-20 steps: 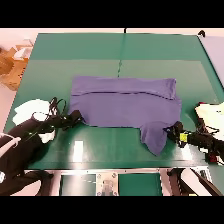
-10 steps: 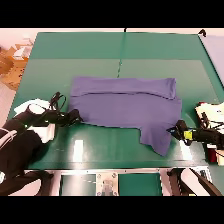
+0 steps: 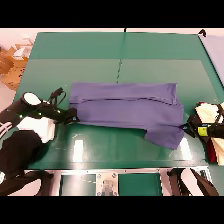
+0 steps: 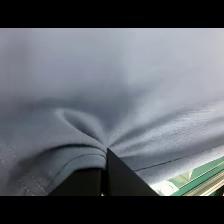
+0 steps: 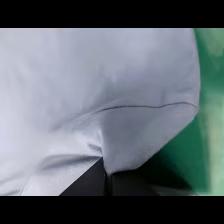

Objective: Fold the shirts.

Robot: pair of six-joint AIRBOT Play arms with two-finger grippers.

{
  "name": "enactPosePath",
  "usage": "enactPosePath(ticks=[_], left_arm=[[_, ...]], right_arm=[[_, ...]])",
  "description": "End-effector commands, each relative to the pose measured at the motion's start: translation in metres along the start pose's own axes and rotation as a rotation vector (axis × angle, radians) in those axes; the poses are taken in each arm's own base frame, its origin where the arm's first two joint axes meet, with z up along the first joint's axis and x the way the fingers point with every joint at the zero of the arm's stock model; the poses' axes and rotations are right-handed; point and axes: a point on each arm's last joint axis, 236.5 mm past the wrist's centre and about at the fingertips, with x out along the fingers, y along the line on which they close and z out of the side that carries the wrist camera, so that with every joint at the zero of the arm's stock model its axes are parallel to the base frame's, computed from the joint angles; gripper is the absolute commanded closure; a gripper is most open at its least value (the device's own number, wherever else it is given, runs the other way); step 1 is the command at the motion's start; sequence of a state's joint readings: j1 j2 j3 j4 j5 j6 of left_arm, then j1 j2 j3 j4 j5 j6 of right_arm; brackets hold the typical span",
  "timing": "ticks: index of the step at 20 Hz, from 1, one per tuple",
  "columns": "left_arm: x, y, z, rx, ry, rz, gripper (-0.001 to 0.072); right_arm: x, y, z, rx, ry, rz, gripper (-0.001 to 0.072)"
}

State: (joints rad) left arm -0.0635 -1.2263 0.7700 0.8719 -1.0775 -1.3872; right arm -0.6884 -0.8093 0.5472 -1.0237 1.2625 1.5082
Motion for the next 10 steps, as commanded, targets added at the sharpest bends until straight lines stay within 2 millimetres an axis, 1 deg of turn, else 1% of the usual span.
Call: enactPosePath(ticks=[1, 3, 5, 7, 10], left_arm=[[-0.018, -0.026, 0.025, 0.061, -0.052, -0.012, 0.0689], [-0.029, -0.042, 0.052, 0.097, -0.123, -0.02, 0.0689], [-0.038, -0.053, 0.074, 0.124, -0.157, -0.024, 0.0689], [-0.041, -0.062, 0.099, 0.133, -0.177, -0.035, 0.0689], [-0.037, -0.069, 0.14, 0.132, -0.204, -0.043, 0.0689]], right_arm=[[-0.02, 0.037, 0.021, -0.01, -0.063, 0.108, 0.0695], [-0.033, 0.059, 0.044, -0.021, -0.115, 0.17, 0.0695], [-0.038, 0.081, 0.065, -0.048, -0.134, 0.217, 0.0695], [-0.03, 0.1, 0.085, -0.077, -0.131, 0.234, 0.0695], [-0.007, 0.129, 0.122, -0.102, -0.136, 0.253, 0.0695]])
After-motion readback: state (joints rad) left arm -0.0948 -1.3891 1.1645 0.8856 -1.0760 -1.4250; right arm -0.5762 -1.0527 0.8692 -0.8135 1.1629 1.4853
